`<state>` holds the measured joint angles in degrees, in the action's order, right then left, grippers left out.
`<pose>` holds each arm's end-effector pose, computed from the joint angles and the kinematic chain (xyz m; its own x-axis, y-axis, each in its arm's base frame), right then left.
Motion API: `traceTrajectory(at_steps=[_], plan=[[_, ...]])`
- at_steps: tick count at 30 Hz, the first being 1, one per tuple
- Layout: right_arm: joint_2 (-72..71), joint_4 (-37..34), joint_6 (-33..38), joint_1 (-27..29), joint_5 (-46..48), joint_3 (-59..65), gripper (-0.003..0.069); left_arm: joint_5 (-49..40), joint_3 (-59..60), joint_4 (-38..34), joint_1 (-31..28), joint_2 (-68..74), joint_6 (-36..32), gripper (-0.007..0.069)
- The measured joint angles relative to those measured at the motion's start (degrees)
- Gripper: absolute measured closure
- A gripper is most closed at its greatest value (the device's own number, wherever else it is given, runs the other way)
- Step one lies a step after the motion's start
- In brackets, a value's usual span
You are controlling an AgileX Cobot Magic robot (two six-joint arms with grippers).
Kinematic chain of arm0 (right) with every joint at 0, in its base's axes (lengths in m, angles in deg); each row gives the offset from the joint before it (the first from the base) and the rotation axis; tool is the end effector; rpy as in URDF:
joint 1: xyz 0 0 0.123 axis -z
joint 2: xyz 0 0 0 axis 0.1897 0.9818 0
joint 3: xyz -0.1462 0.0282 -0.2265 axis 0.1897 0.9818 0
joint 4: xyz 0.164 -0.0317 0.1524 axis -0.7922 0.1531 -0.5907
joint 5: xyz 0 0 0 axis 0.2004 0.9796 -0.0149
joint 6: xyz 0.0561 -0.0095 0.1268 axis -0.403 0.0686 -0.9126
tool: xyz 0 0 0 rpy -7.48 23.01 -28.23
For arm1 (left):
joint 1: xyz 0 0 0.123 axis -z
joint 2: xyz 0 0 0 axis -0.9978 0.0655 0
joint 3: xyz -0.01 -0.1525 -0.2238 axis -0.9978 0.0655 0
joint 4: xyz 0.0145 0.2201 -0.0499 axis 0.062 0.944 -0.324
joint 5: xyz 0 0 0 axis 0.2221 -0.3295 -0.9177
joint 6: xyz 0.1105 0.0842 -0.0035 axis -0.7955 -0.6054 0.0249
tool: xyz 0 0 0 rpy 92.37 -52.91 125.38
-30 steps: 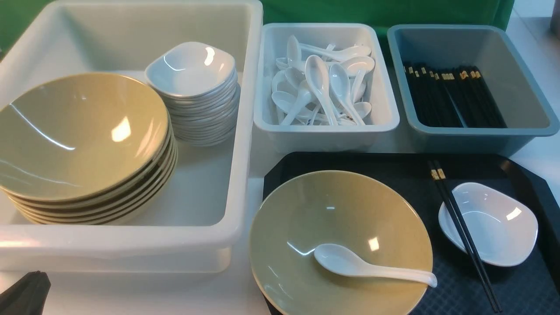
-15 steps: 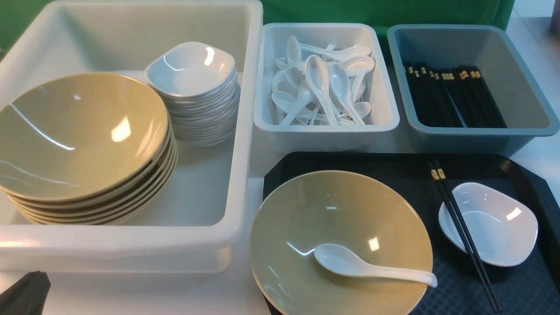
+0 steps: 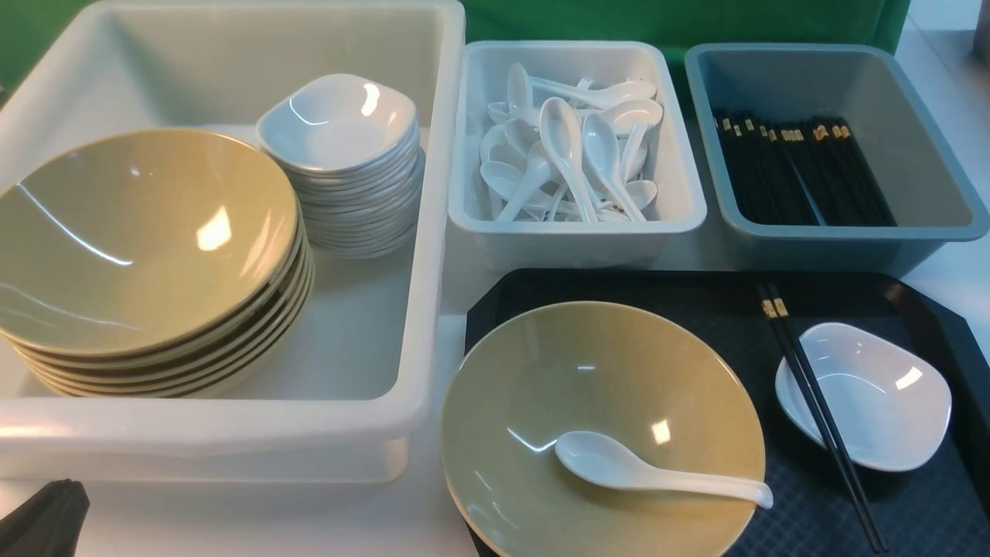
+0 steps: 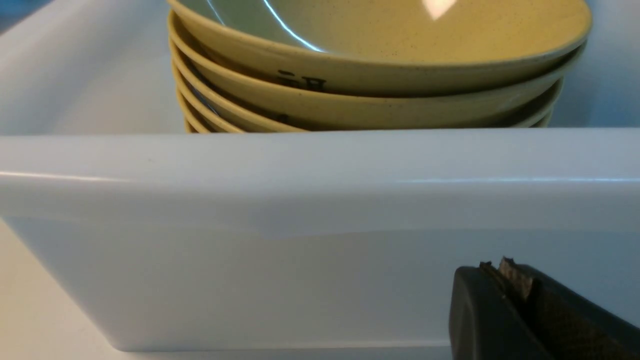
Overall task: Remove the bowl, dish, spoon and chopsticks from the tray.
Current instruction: Use the right arm to grab the chopsticks
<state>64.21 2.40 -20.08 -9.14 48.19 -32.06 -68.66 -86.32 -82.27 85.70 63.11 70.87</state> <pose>0.0882 -0.0054 0.1640 -0.2474 0.0399 -0.9681 0.0579 0.9980 0.0263 0.0889 -0.0039 0.1673 -0.2289 -0.0129 -0.9734 0.0207 0.9996 -0.0181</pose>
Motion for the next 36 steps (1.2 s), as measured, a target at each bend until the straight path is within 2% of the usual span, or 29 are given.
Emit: traceTrajectory(at_steps=[29, 35, 36], plan=[[0.00, 0.00, 0.00, 0.00, 0.00, 0.00, 0.0420, 0.00, 0.00, -0.08, 0.00, 0.00, 0.00, 0.0636], [0.00, 0.00, -3.88, 0.00, 0.00, 0.00, 0.0420, 0.19, 0.00, -5.26, 0.00, 0.00, 0.20, 0.0636], [0.00, 0.00, -8.07, 0.00, 0.00, 0.00, 0.0420, 0.42, 0.00, -9.48, 0.00, 0.00, 1.25, 0.0636]])
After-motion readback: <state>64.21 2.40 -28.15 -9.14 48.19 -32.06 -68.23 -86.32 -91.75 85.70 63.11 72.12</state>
